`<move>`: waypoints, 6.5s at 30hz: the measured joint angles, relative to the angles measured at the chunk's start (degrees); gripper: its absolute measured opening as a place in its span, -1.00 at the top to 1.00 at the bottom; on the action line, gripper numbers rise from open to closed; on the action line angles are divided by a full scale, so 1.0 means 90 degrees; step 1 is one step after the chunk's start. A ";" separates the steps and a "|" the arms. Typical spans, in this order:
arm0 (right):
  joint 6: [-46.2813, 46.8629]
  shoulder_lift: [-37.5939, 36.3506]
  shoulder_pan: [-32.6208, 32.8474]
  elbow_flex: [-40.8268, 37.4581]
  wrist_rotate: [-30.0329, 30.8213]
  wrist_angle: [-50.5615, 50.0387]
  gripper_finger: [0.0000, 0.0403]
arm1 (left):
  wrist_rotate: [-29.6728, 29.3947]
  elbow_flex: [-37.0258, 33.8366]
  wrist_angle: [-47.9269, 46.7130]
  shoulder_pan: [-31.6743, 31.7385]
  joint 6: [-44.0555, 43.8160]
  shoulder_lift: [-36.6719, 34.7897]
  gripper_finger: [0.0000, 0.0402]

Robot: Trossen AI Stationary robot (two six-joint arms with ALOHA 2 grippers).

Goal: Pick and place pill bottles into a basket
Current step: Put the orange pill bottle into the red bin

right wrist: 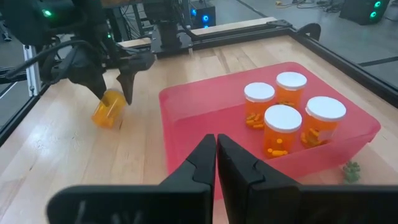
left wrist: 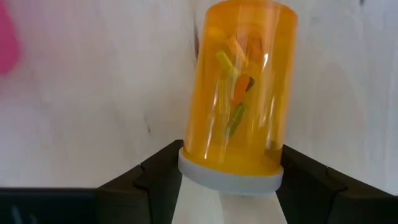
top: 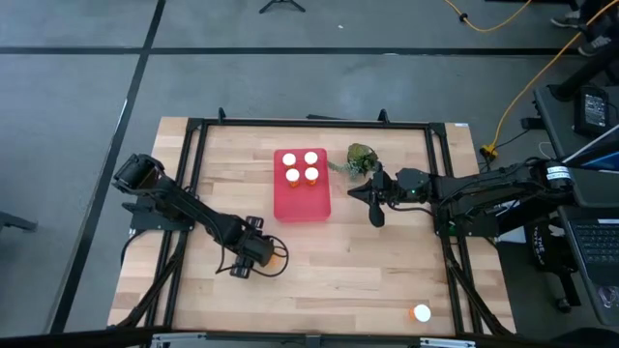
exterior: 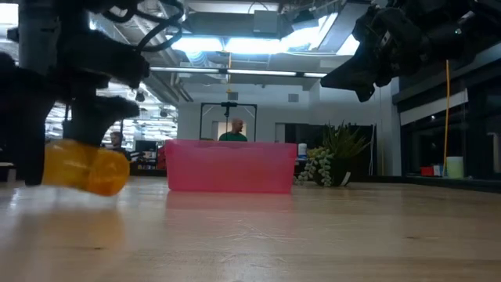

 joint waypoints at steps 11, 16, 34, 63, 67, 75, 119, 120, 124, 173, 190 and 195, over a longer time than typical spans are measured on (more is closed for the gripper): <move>0.0018 0.0002 0.0000 0.0000 0.0000 0.0048 0.90 | -0.0505 0.1039 -0.1629 0.0102 0.0184 0.0000 -0.07; 0.0018 0.0002 0.0000 0.0000 0.0000 0.0212 0.90 | -0.0698 0.1425 -0.2148 0.0320 0.0385 0.0002 -0.07; -0.0200 0.0007 0.0279 0.0000 0.0000 0.0759 0.90 | -0.2537 0.1968 -0.2562 0.0614 0.2559 0.0002 -0.07; 0.0072 0.0007 0.0409 0.0000 -0.0388 0.1587 0.86 | -0.6637 0.1968 0.0580 0.0313 0.9207 0.0002 -0.07; 0.0185 0.0007 0.0396 0.0000 -0.0720 0.1584 0.71 | -0.6624 0.1968 0.1168 0.0313 1.0439 0.0002 -0.07; 0.0129 0.0007 0.0395 0.0343 -0.0862 0.1149 0.30 | -0.6521 0.1968 0.1951 0.0355 1.1876 0.0002 -0.07; 0.0334 0.2549 0.0056 0.2443 -0.2086 0.0854 -0.21 | -0.6267 0.1966 0.2539 0.0279 1.3072 0.0002 -0.07; 0.0335 0.2549 0.0056 0.2444 -0.2086 0.0889 -0.21 | -0.6265 0.1966 0.2538 0.0279 1.3072 0.0002 -0.07; 0.0360 0.2549 0.0058 0.2448 -0.2190 0.0902 -0.21 | -0.6227 0.1966 0.2538 0.0279 1.3072 0.0002 -0.07; 0.0308 0.3402 0.0007 0.3066 -0.3056 0.1056 -0.21 | -0.6269 0.1956 0.2387 0.0236 1.2902 -0.0002 -0.07; 0.0341 0.3402 0.0117 0.3082 -0.2844 0.0928 -0.21 | -0.6225 0.1956 0.2365 0.0243 1.2813 0.0000 -0.07; 0.0315 0.3402 0.0117 0.3082 -0.2846 0.0925 -0.21 | -0.6233 0.1966 0.2328 0.0243 1.2732 0.0002 -0.07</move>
